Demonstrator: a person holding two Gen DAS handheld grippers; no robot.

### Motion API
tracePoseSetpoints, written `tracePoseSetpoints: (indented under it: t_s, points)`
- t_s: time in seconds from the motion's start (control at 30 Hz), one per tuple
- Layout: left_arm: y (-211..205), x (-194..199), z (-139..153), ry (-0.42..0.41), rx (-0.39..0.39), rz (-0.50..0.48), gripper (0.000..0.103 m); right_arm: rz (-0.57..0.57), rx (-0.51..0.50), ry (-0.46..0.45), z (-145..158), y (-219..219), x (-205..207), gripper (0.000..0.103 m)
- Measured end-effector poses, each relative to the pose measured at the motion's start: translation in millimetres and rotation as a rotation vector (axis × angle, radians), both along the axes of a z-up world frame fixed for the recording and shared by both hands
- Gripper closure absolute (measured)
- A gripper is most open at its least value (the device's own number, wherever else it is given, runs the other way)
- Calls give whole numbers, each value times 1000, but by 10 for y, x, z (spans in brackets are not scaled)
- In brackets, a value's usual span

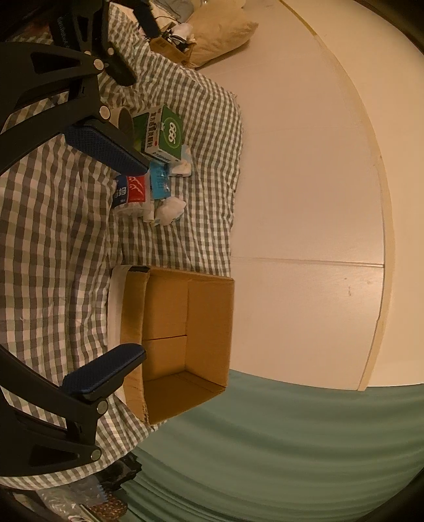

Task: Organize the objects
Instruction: 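Reach both tools toward the items on the bed, then grasp the beige tape roll with the left tool while the right tool grasps the floss jar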

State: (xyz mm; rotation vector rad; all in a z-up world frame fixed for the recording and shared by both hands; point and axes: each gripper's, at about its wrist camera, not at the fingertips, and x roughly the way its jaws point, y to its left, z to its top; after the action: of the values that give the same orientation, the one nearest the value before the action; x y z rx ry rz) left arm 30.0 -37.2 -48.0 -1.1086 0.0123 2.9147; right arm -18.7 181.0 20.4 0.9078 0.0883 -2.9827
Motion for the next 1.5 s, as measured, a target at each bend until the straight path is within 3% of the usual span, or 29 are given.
tracePoseSetpoints:
  t_s: [0.3, 0.6, 0.67, 0.73, 0.77, 0.9, 1.03, 1.13, 1.2, 1.37, 1.5]
  points:
    - [57, -247, -469, -120, 15, -23, 0, -11, 6, -68, -226, -9, -133, 0]
    - [-14, -787, -773, -218, 107, -45, 0, -2, 7, -118, -374, -44, -279, 0]
    - [-48, -905, -859, -254, 144, -54, 7, 4, 14, -130, -404, -79, -319, 0]
    - [-39, -1023, -969, -315, 169, -73, 21, 13, 24, -139, -430, -125, -351, 0]
    - [-32, -1032, -979, -320, 169, -77, 21, 18, 31, -143, -441, -151, -360, 0]
    - [-146, -945, -816, -288, 233, -115, 22, 47, 60, -158, -472, -293, -412, 0]
    - [-380, -883, -468, -227, 200, -109, 22, 78, 61, -164, -472, -460, -497, 0]
    - [-696, -861, -263, -191, 238, -76, 22, 113, 65, -180, -530, -674, -591, 0]
    - [-895, -861, -160, -154, 209, -23, 22, 135, 71, -197, -602, -848, -692, 0]
    - [-1150, -992, -189, -135, 137, 58, 22, 148, 95, -315, -998, -1227, -1095, 0]
    - [-1201, -1088, -338, -160, 156, 64, 22, 122, 115, -384, -1221, -1277, -1287, 0]
